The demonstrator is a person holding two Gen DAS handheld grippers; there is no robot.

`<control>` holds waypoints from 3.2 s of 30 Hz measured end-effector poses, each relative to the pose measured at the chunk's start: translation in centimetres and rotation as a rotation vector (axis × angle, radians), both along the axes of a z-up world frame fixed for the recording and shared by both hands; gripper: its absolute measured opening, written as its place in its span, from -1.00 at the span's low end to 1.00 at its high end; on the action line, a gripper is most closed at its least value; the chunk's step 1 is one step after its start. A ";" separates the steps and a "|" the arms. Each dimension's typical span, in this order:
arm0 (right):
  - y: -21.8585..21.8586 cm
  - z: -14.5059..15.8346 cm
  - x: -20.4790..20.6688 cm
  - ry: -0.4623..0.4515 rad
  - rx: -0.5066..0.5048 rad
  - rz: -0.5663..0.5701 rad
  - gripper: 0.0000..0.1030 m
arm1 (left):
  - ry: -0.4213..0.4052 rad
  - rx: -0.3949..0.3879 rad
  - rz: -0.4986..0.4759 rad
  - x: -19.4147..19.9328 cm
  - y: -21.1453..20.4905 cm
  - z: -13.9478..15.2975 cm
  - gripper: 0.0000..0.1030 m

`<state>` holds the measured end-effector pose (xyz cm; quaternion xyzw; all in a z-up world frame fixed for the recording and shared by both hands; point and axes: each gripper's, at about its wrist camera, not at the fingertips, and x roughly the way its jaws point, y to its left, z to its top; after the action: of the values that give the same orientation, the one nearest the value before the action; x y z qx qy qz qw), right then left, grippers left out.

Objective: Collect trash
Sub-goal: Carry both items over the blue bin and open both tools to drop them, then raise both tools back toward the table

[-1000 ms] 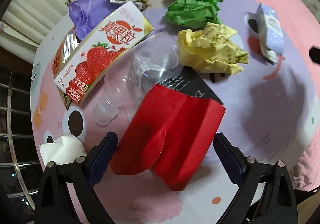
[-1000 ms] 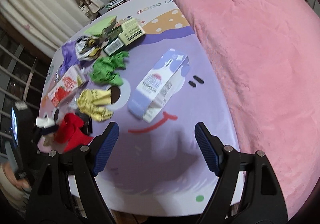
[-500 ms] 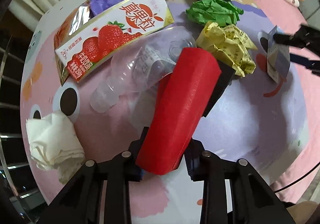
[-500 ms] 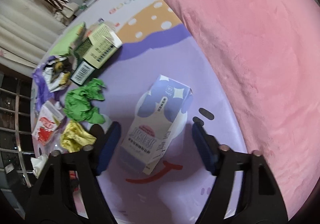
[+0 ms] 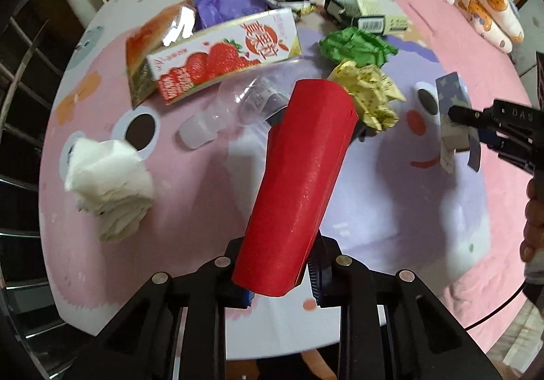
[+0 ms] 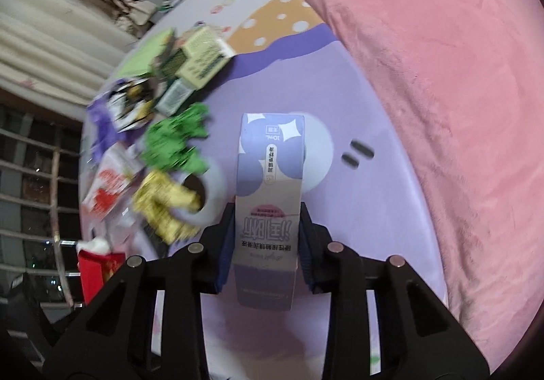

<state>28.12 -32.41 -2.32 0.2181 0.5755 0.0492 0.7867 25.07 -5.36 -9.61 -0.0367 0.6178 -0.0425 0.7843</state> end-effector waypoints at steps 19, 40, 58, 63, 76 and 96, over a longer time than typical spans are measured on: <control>12.8 4.3 -25.8 -0.107 0.029 0.075 -0.43 | -0.127 0.004 -0.204 -19.4 6.3 6.6 -0.54; 17.1 -20.7 -37.6 0.210 -0.093 0.060 -0.41 | 0.103 -0.017 -0.271 -29.1 3.7 -14.8 -0.54; 15.4 -38.1 -33.6 0.257 -0.088 0.042 -0.02 | 0.108 0.040 -0.184 -25.4 2.6 -32.6 -0.01; 14.5 -38.2 -33.0 0.221 -0.105 0.037 0.09 | 0.100 0.049 -0.147 -24.8 3.7 -32.8 0.47; 15.8 -24.6 -33.2 0.023 -0.129 0.107 0.22 | -0.026 0.054 -0.063 -27.0 6.2 -19.6 0.52; 16.6 4.4 -32.3 -0.250 -0.121 0.379 0.23 | -0.312 0.132 0.119 -27.8 7.0 10.4 0.33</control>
<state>-4.14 -15.76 2.09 0.0509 0.5061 0.1880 0.8402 -2.76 1.66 0.77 -0.0145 0.4870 0.0395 0.8724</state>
